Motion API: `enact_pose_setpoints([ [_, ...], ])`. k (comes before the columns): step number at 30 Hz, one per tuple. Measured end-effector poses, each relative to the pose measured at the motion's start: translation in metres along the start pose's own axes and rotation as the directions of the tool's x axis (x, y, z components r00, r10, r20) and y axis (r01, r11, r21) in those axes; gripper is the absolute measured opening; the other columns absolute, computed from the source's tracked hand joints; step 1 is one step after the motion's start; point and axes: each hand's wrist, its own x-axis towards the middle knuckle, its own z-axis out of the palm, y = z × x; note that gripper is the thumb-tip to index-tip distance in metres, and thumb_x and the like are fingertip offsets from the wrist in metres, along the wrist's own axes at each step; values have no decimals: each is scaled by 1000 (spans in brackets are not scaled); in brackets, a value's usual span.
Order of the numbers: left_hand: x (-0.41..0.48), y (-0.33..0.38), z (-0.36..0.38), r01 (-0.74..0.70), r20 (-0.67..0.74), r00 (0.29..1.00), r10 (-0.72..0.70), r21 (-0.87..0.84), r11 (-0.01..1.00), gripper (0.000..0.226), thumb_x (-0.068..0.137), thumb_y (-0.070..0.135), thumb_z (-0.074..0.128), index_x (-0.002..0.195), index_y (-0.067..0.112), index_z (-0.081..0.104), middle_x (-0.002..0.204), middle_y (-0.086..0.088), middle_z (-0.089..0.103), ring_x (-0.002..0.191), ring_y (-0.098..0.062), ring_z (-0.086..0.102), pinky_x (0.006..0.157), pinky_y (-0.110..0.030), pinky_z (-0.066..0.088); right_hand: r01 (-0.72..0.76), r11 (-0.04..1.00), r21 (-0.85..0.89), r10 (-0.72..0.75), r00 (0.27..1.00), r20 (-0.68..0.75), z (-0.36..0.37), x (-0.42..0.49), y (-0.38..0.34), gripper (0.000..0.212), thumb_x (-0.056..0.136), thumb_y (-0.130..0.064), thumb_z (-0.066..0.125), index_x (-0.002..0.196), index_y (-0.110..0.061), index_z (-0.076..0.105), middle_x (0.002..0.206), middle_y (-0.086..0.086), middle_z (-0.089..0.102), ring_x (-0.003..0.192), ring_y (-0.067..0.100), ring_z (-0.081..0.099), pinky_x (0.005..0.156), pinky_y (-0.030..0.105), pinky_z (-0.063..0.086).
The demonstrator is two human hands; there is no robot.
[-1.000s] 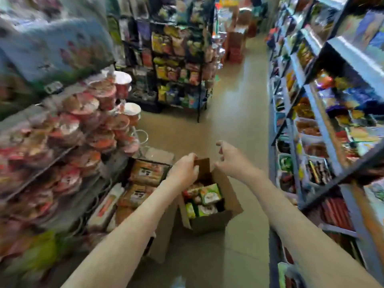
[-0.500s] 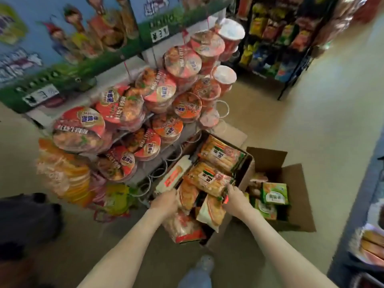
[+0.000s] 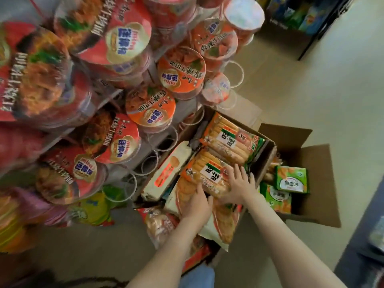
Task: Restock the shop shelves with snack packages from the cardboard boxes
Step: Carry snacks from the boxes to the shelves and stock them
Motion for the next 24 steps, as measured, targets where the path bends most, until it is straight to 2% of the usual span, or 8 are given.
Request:
enact_pose_setpoints([
  [3,1,4,7,49,-70,996,-52,-42,998,66,100,31,38,152,21,-2,125,-10,61,110,-29,60,90,-37,47,28,1000,-9,-28,999,-33,3,7,-5,122,66,-77,59,150,-28,-16,160,13,-6,147,33,-6,116,54,-8],
  [8,-2,11,9,72,-70,993,-94,-268,961,66,99,19,43,151,19,4,133,-8,54,116,-26,56,95,-37,48,10,1000,18,-7,988,-157,1,1,-12,115,68,-67,62,151,-28,-8,151,13,18,139,34,18,115,51,13],
  [12,-13,17,-2,63,-160,981,-106,-250,966,53,99,14,42,146,12,17,126,-9,58,110,-26,58,79,-27,43,-22,988,152,53,978,-202,-9,-23,-12,110,68,-67,60,150,-31,-4,145,11,28,136,33,22,112,51,14],
  [14,-23,22,-7,60,-157,983,-97,-225,972,44,99,14,40,141,10,27,122,-11,60,107,-27,58,77,-27,41,-41,973,229,93,970,-224,-16,-43,-2,105,68,-71,56,149,-33,2,143,10,30,135,33,23,111,51,14],
  [18,-44,49,-9,-15,-78,997,0,-196,980,36,97,11,44,132,7,44,122,-15,61,113,-33,57,89,-33,45,-95,912,399,200,952,-231,-35,-105,33,100,58,-65,52,146,-38,14,136,9,34,130,30,25,107,47,17],
  [20,-57,72,-6,-77,-34,997,73,-164,983,31,95,10,45,125,7,52,120,-15,62,113,-33,56,87,-31,43,-138,863,485,281,931,-235,-44,-142,54,102,54,-65,47,146,-41,13,134,8,33,130,30,24,107,46,16],
  [24,-94,130,15,-257,68,963,262,-80,963,30,96,14,45,124,11,55,123,-13,62,114,-30,56,82,-26,40,-221,779,586,472,823,-316,-57,-228,106,100,51,-61,45,145,-44,17,129,7,39,124,27,29,105,43,19],
])
